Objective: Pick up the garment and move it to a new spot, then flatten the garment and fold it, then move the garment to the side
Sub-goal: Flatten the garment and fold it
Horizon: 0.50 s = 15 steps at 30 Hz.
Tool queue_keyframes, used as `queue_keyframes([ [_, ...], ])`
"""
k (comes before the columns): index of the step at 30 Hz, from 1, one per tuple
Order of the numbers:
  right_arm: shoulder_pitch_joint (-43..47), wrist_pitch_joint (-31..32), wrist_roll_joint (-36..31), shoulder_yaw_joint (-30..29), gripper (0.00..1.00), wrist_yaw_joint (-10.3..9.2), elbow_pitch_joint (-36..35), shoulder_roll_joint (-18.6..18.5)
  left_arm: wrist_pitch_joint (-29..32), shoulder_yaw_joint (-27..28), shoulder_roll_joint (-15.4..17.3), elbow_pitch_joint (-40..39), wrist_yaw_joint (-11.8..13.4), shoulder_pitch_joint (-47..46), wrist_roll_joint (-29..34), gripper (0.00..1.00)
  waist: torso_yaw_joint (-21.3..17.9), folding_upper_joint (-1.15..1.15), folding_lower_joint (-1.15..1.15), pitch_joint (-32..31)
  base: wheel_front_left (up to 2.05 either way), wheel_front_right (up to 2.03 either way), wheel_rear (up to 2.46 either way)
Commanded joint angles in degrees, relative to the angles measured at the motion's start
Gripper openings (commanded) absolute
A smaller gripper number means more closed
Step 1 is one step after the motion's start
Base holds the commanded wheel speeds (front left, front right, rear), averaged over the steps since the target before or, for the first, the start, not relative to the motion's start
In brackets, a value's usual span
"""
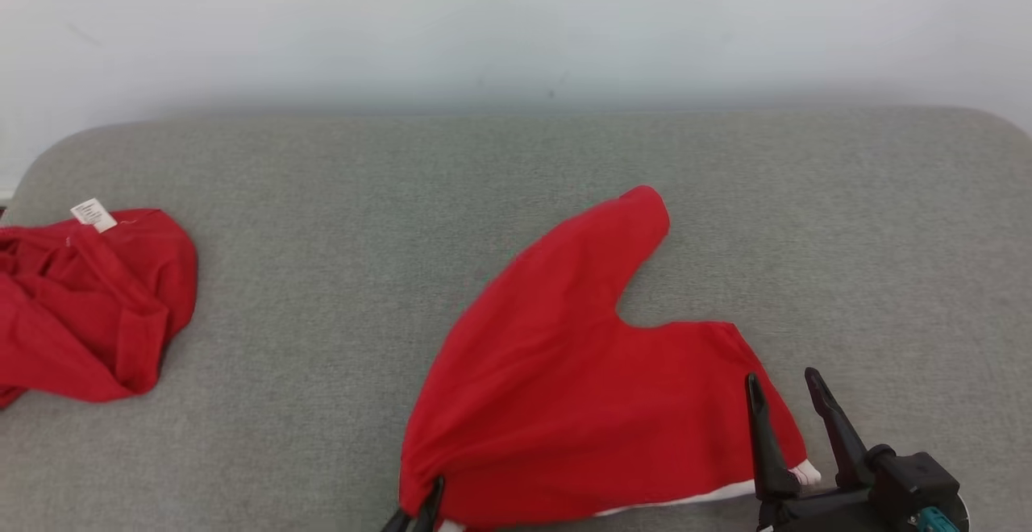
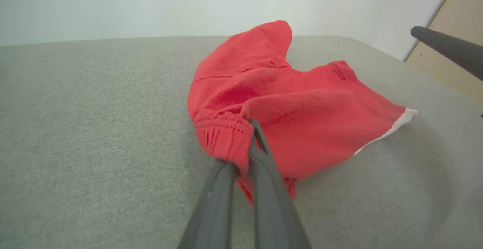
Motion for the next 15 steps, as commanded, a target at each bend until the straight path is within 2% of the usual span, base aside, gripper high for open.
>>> queue_keyframes([
  [1, -0.3, 0.0, 0.3, 0.1, 1.00, -0.13, 0.0, 0.3, 0.3, -0.2, 0.6, -0.7, 0.1, 0.9, -0.1, 0.00, 1.0, 0.00, 0.00, 0.6, 0.00, 0.00, 0.00],
  [6, -1.1, 0.0, 0.5, 0.4, 1.00, -0.13, 0.8, 0.5, 2.2, -2.2, 2.8, -3.3, 0.1, 2.7, -1.5, 0.00, 1.3, 0.00, 0.00, 1.6, 0.00, 0.00, 0.00],
  [15, -2.8, 0.0, 0.0, 0.8, 1.00, -0.13, 2.4, -0.6, 1.2, -2.0, 1.2, 1.9, 0.2, -6.1, -1.8, 0.00, -2.9, 0.00, 0.00, 2.7, 0.00, 0.00, 0.00],
])
